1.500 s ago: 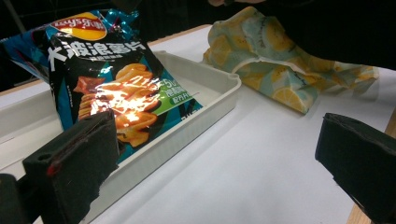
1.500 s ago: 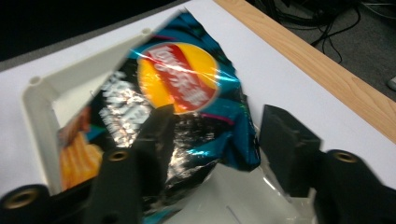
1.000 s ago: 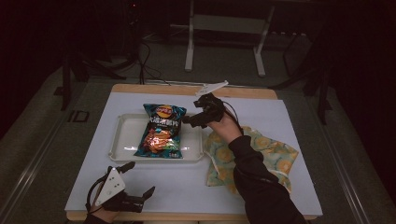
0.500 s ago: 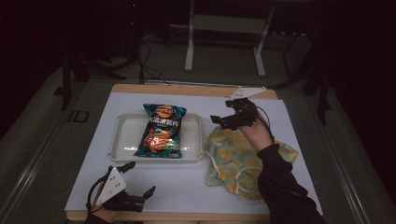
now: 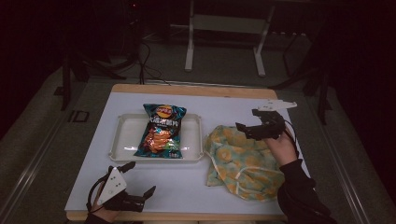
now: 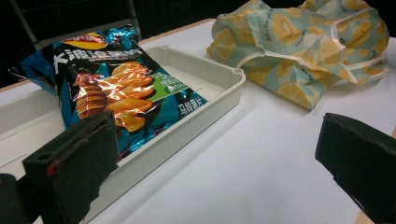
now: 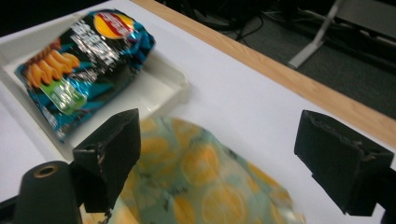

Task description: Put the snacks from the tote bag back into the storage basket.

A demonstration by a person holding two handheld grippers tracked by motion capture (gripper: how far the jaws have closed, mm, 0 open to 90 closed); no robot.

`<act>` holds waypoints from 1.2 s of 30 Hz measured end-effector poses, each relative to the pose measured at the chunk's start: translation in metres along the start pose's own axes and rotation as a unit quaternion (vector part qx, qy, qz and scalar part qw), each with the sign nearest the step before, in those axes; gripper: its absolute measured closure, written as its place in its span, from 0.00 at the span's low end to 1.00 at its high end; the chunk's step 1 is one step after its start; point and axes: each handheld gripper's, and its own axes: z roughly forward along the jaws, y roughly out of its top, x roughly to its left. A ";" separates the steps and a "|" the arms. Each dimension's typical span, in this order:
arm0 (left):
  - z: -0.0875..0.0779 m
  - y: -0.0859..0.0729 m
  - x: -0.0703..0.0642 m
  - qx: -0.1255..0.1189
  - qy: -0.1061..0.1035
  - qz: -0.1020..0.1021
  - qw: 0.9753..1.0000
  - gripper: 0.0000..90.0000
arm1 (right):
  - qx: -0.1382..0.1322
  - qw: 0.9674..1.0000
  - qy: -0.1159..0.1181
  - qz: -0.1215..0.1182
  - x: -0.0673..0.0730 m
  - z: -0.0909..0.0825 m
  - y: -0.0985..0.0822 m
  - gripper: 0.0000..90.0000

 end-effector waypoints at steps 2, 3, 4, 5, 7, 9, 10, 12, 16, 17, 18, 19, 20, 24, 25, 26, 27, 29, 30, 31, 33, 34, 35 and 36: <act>0.000 0.000 0.000 0.000 0.000 0.000 1.000 0.00 | 0.000 1.000 -0.009 0.006 -0.004 -0.004 -0.008 0.16; 0.000 0.000 0.000 0.000 0.000 0.000 1.000 0.00 | -0.001 1.000 -0.015 0.010 -0.006 -0.007 -0.014 0.16; 0.000 0.000 0.000 0.001 0.000 0.000 1.000 0.00 | -0.002 1.000 -0.019 0.011 -0.007 -0.009 -0.017 0.16; 0.000 0.000 0.000 0.001 0.000 0.001 1.000 0.00 | -0.003 1.000 -0.028 0.010 -0.009 -0.012 -0.021 0.16; 0.001 0.000 0.000 0.002 0.000 0.001 1.000 0.00 | -0.010 0.999 -0.042 0.013 -0.012 -0.019 -0.030 0.16; 0.001 0.000 0.000 0.002 0.000 0.001 1.000 0.00 | -0.020 0.998 -0.058 0.019 -0.015 -0.025 -0.038 0.16; 0.001 0.000 0.000 0.002 0.001 0.000 1.000 0.00 | -0.024 0.997 -0.066 0.017 -0.017 -0.029 -0.042 0.16; 0.001 0.000 0.000 0.002 0.001 0.000 1.000 0.00 | -0.040 0.996 -0.077 0.021 -0.021 -0.037 -0.049 0.16; 0.001 0.000 0.000 0.003 0.001 0.001 1.000 0.00 | -0.050 0.993 -0.097 0.034 -0.028 -0.049 -0.061 0.16; 0.001 0.000 0.000 0.003 0.001 0.001 1.000 0.00 | -0.052 0.993 -0.104 0.036 -0.029 -0.051 -0.064 0.16; 0.002 0.000 0.000 0.004 0.001 0.001 1.000 0.00 | -0.055 0.991 -0.115 0.038 -0.032 -0.054 -0.068 0.16; 0.002 0.000 0.000 0.004 0.001 0.001 1.000 0.00 | -0.057 0.990 -0.119 0.044 -0.034 -0.057 -0.072 0.16; 0.002 0.000 0.000 0.005 0.000 0.002 1.000 0.00 | -0.059 0.989 -0.122 0.051 -0.036 -0.058 -0.075 0.16; 0.002 0.000 0.000 0.006 0.000 0.003 1.000 0.00 | -0.060 0.986 -0.144 0.060 -0.041 -0.064 -0.088 0.16; 0.002 0.000 0.000 0.006 0.000 0.003 1.000 0.00 | -0.061 0.985 -0.149 0.063 -0.042 -0.065 -0.091 0.16; 0.002 0.000 0.000 0.007 -0.001 0.003 1.000 0.00 | -0.061 0.985 -0.149 0.066 -0.043 -0.066 -0.094 0.16; 0.002 0.000 0.000 0.007 -0.001 0.003 1.000 0.00 | -0.063 0.984 -0.151 0.070 -0.044 -0.067 -0.096 0.16; 0.002 0.000 -0.001 0.008 -0.001 0.003 1.000 0.00 | -0.065 0.982 -0.160 0.075 -0.045 -0.069 -0.102 0.16; 0.002 0.000 -0.001 0.008 -0.001 0.004 1.000 0.00 | -0.066 0.981 -0.166 0.074 -0.046 -0.069 -0.104 0.16; 0.002 0.000 -0.001 0.009 -0.001 0.004 1.000 0.00 | -0.070 0.980 -0.169 0.077 -0.047 -0.071 -0.107 0.16; 0.002 0.000 -0.001 0.009 -0.001 0.004 1.000 0.00 | -0.076 0.978 -0.176 0.080 -0.047 -0.073 -0.111 0.16; 0.003 -0.001 -0.001 0.010 -0.002 0.004 1.000 0.00 | -0.077 0.978 -0.179 0.081 -0.048 -0.073 -0.114 0.16; 0.003 -0.001 -0.001 0.011 -0.002 0.005 1.000 0.00 | -0.077 0.977 -0.182 0.081 -0.048 -0.074 -0.116 0.16; 0.003 -0.001 -0.001 0.011 -0.002 0.005 1.000 0.00 | -0.075 0.976 -0.187 0.081 -0.048 -0.075 -0.119 0.16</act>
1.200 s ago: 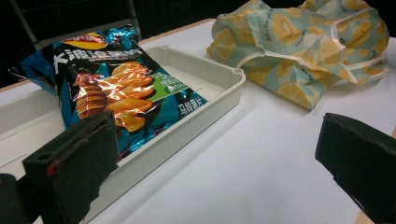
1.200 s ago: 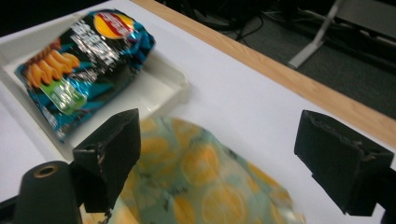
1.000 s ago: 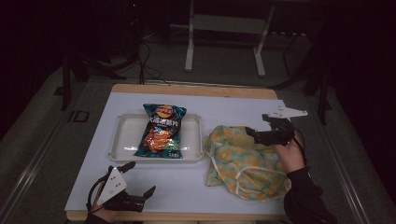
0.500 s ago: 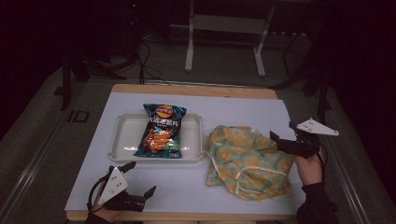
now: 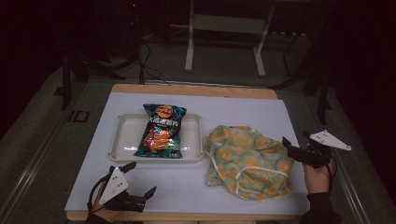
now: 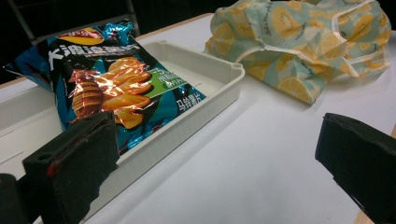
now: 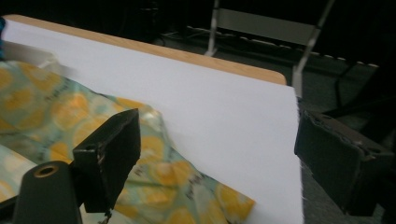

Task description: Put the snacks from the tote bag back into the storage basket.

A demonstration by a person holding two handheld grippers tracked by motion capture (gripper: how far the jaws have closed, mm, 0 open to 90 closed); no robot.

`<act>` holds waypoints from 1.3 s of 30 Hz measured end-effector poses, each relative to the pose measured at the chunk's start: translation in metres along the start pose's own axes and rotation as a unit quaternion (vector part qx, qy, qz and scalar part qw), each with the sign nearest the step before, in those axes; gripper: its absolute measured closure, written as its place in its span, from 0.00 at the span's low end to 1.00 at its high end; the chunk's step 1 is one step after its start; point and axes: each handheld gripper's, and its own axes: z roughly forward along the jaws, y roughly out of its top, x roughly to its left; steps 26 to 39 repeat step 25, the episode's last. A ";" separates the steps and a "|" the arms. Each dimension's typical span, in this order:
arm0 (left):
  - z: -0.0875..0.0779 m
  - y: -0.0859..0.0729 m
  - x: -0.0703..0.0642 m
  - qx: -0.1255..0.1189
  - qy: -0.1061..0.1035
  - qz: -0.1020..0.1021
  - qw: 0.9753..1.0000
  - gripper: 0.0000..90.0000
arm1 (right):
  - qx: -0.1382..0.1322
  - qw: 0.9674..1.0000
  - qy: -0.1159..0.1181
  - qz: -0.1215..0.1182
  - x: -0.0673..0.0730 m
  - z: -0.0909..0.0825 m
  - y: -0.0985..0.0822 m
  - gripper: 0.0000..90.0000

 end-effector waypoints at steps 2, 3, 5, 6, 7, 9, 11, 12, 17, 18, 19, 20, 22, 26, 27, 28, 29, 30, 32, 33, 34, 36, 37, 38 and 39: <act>0.000 0.000 0.000 0.000 -0.001 0.001 1.000 0.00 | 0.001 1.000 -0.002 0.007 -0.002 -0.001 -0.005 0.16; 0.000 0.000 0.000 0.000 -0.001 0.001 1.000 0.00 | 0.004 1.000 0.000 0.010 -0.003 0.000 -0.008 0.16; 0.000 0.000 0.000 0.000 -0.001 0.001 1.000 0.00 | 0.007 1.000 -0.003 0.012 -0.004 -0.001 -0.012 0.16; 0.000 0.000 0.000 -0.001 -0.001 0.001 1.000 0.00 | 0.006 1.000 -0.002 0.014 -0.006 -0.001 -0.014 0.16; -0.001 0.000 0.001 -0.001 -0.001 0.000 1.000 0.00 | 0.004 1.000 -0.001 0.017 -0.007 -0.002 -0.016 0.16; -0.001 0.000 0.001 -0.002 -0.002 -0.001 1.000 0.00 | -0.003 1.000 -0.007 0.018 -0.008 -0.004 -0.018 0.16; -0.001 0.000 0.001 -0.002 -0.002 0.001 1.000 0.00 | -0.010 1.000 -0.007 0.024 -0.010 -0.006 -0.021 0.16; -0.001 0.000 0.001 -0.002 -0.002 0.001 1.000 0.00 | -0.011 1.000 -0.011 0.024 -0.010 -0.007 -0.021 0.16; -0.001 0.000 0.000 0.003 -0.004 0.005 1.000 0.00 | -0.012 0.999 -0.013 0.028 -0.010 -0.008 -0.022 0.16; -0.001 0.000 0.000 0.005 -0.005 0.008 1.000 0.00 | -0.013 0.999 -0.012 0.028 -0.009 -0.008 -0.022 0.16; -0.001 0.000 -0.001 0.003 -0.006 0.008 1.000 0.00 | -0.014 0.999 -0.012 0.029 -0.009 -0.008 -0.022 0.16; -0.001 0.000 -0.001 0.002 -0.007 0.006 1.000 0.00 | -0.016 0.999 -0.012 0.030 -0.008 -0.008 -0.022 0.16; -0.001 0.000 -0.001 0.002 -0.007 0.006 1.000 0.00 | -0.015 0.999 -0.005 0.034 -0.008 -0.007 -0.023 0.16; -0.002 0.000 0.000 0.001 -0.007 0.005 1.000 0.00 | -0.013 0.999 -0.005 0.030 -0.007 -0.006 -0.024 0.16; -0.002 0.000 0.000 0.001 -0.007 0.005 1.000 0.00 | -0.013 0.999 -0.005 0.030 -0.007 -0.006 -0.024 0.16; -0.002 0.000 0.000 0.001 -0.007 0.005 1.000 0.00 | -0.013 0.999 -0.005 0.030 -0.007 -0.006 -0.024 0.16; -0.002 0.000 0.000 0.001 -0.007 0.005 1.000 0.00 | -0.013 0.999 -0.005 0.030 -0.007 -0.006 -0.024 0.16; -0.002 0.000 0.000 0.001 -0.007 0.005 1.000 0.00 | -0.013 0.999 -0.005 0.030 -0.007 -0.006 -0.024 0.16; -0.002 0.000 0.000 0.001 -0.007 0.005 1.000 0.00 | -0.013 0.999 -0.005 0.030 -0.007 -0.006 -0.024 0.16; -0.002 0.000 0.000 0.001 -0.007 0.005 1.000 0.00 | -0.013 0.999 -0.005 0.030 -0.007 -0.006 -0.024 0.16; -0.002 0.000 0.000 0.001 -0.007 0.005 1.000 0.00 | -0.013 0.999 -0.005 0.030 -0.007 -0.006 -0.024 0.16; -0.002 0.000 0.000 0.001 -0.007 0.005 1.000 0.00 | -0.013 0.999 -0.005 0.030 -0.007 -0.006 -0.024 0.16; -0.002 0.000 0.000 0.001 -0.007 0.005 1.000 0.00 | -0.013 0.999 -0.005 0.030 -0.007 -0.006 -0.024 0.16; -0.002 0.000 0.000 0.001 -0.007 0.005 1.000 0.00 | -0.013 0.999 -0.005 0.030 -0.007 -0.006 -0.024 0.16; -0.002 0.000 0.000 0.001 -0.007 0.005 1.000 0.00 | -0.013 0.999 -0.005 0.030 -0.007 -0.006 -0.024 0.16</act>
